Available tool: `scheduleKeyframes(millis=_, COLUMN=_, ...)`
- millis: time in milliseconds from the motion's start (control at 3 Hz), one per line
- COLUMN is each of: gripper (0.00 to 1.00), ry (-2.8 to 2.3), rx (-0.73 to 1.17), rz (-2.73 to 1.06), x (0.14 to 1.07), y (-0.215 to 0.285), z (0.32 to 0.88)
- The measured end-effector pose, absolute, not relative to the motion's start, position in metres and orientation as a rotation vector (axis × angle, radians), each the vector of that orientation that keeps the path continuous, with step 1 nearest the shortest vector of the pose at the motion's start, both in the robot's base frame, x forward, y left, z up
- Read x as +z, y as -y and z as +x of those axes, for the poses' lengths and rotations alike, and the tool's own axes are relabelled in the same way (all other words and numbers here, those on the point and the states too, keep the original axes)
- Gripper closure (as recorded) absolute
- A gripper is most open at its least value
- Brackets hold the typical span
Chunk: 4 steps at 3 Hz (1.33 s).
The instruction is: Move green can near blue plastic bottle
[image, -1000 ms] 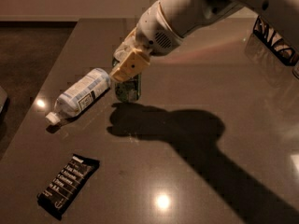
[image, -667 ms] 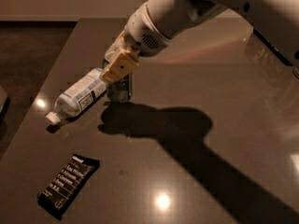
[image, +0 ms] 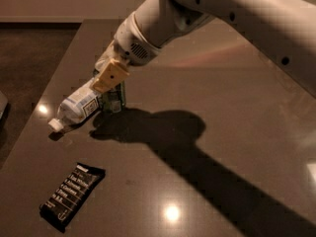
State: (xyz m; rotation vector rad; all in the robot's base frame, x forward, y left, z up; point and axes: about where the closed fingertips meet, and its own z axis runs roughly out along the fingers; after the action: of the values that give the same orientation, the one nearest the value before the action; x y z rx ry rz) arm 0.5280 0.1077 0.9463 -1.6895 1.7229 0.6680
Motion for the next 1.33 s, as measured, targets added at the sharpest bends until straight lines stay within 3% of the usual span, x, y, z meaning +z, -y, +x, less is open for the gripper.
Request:
scheduleKeyframes(millis=333, gripper=0.81, ry=-1.729, rx=0.669, rz=-1.694, x=0.937, y=-0.117, z=0.529)
scheduleKeyframes(millis=1333, gripper=0.12, ry=-1.744, rx=0.660, rz=-1.698, x=0.924, y=-0.120, z=0.530)
